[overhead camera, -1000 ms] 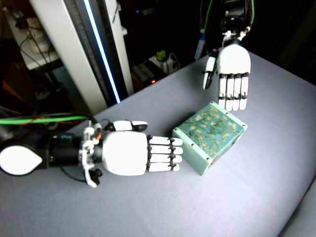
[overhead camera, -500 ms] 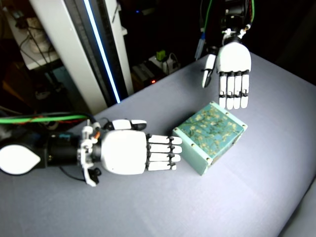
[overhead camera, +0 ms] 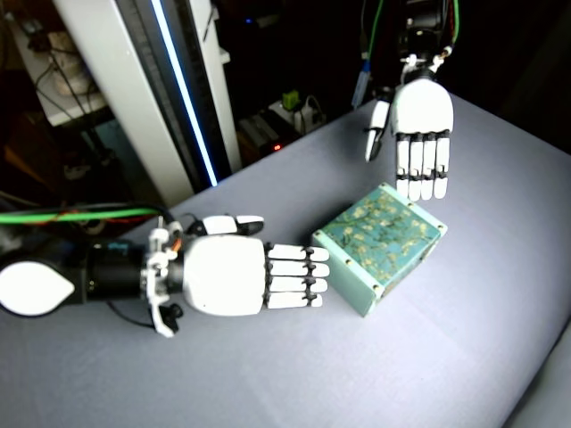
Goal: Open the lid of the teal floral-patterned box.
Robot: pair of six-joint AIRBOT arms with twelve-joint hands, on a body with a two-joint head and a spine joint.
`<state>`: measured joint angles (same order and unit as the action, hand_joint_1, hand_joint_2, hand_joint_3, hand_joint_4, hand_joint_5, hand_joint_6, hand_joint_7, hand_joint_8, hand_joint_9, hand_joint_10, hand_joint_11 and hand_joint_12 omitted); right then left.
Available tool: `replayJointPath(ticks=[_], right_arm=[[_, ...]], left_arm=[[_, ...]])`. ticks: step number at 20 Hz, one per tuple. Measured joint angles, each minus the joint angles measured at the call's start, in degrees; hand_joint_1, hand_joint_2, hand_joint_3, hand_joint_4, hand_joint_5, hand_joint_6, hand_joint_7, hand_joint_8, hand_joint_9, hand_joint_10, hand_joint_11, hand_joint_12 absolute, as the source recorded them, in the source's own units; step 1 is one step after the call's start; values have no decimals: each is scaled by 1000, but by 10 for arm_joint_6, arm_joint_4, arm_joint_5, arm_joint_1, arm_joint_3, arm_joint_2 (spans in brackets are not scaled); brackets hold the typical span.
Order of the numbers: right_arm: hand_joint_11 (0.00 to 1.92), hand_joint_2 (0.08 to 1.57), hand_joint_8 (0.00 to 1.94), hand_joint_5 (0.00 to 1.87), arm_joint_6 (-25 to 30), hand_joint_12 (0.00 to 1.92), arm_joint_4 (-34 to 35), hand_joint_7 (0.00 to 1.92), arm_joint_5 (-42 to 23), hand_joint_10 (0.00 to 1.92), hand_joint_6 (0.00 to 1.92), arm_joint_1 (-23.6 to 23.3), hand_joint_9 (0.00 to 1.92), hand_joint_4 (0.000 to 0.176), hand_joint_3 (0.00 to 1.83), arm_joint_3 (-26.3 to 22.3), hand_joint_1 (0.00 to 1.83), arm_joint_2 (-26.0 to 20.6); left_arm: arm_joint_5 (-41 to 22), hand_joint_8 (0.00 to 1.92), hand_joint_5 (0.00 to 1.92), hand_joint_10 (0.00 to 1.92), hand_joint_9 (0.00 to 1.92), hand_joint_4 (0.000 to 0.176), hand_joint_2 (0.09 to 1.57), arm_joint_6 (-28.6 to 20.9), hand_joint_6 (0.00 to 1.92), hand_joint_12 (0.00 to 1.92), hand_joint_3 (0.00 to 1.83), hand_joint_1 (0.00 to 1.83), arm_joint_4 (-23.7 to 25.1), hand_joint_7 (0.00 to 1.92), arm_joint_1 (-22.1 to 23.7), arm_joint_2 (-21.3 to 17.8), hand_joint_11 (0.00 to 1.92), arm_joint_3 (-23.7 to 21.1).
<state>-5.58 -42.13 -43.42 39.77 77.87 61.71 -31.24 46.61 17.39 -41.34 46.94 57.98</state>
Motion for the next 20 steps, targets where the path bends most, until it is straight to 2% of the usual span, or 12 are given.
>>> replayJointPath(ticks=[1, 2, 6, 7, 8, 9, 12, 13, 15, 16, 17, 20], right_arm=[[0, 1251, 3, 0, 0, 630, 1, 13, 0, 11, 0, 0, 118, 0, 0, 0, 0, 0], [3, 1243, 2, 0, 0, 724, 2, 23, 0, 7, 0, 0, 161, 0, 0, 0, 0, 0], [1, 1281, 6, 47, 0, 604, 19, 124, -3, 4, 1, 0, 181, 0, 1, 2, 0, 1], [21, 1266, 55, 86, 0, 1055, 26, 416, -6, 78, 3, 0, 414, 0, 0, 3, 0, 1], [11, 1278, 66, 97, 0, 1281, 35, 569, -10, 94, 1, 0, 505, 0, 2, 6, 0, 1], [0, 1119, 2, 72, 0, 473, 43, 151, -13, 3, 8, 0, 138, 0, 0, 8, 0, 1], [5, 1102, 8, 56, 0, 502, 50, 279, -16, 5, 3, 0, 240, 0, 0, 9, 0, 1], [0, 1118, 1, 61, 0, 406, 55, 184, -17, 0, 3, 0, 178, 0, 4, 9, 0, 1], [27, 1247, 0, 75, 0, 420, 62, 106, -23, 1, 1, 0, 141, 0, 17, 10, 0, 0], [26, 1302, 8, 86, 0, 524, 66, 151, -25, 4, 2, 0, 182, 0, 5, 10, 0, 0], [0, 1310, 2, 104, 0, 452, 73, 108, -29, 1, 5, 0, 128, 0, 1, 10, 0, 0], [7, 1340, 8, 151, 0, 421, 82, 125, -35, 7, 13, 0, 139, 0, 11, 10, 0, 0]], left_arm=[[0, 6, 0, 13, 221, 0, 1352, 0, 0, 175, 0, 278, -2, 117, 0, 1, 204, 0], [1, 3, 0, 4, 206, 0, 1357, 0, 0, 169, 0, 238, -2, 94, 1, 1, 180, 0], [-3, 1, 0, 0, 363, 0, 1324, -24, 0, 760, 0, 366, 3, 208, 2, 1, 160, 6], [-5, 2, 54, 0, 363, 0, 1321, -25, 2, 728, 0, 386, 2, 237, 2, 1, 95, 6], [-8, 1, 76, 4, 376, 0, 1327, -26, 5, 714, 2, 369, 2, 239, 2, 1, 83, 6], [-14, 0, 99, 4, 450, 0, 1325, -26, 0, 570, 0, 337, 3, 281, 2, 1, 114, 6], [-18, 0, 103, 0, 335, 0, 1324, -29, 1, 522, 0, 352, 3, 259, 4, 1, 46, 6], [-19, 13, 102, 11, 407, 0, 1326, -28, 0, 548, 0, 305, 3, 392, 5, 0, 85, 6], [-25, 0, 107, 0, 326, 0, 1337, -29, 4, 553, 4, 228, -4, 277, 5, 0, 62, 6], [-28, 0, 109, 0, 276, 0, 1337, -29, 3, 540, 3, 178, -7, 216, 5, 0, 32, 9], [-33, 0, 84, 2, 260, 0, 1334, -29, 1, 537, 2, 68, -18, 181, 5, 1, 21, 10], [-47, 3, 27, 1, 212, 0, 1360, -28, 0, 443, 7, 5, -32, 144, 5, 1, 0, 13]])
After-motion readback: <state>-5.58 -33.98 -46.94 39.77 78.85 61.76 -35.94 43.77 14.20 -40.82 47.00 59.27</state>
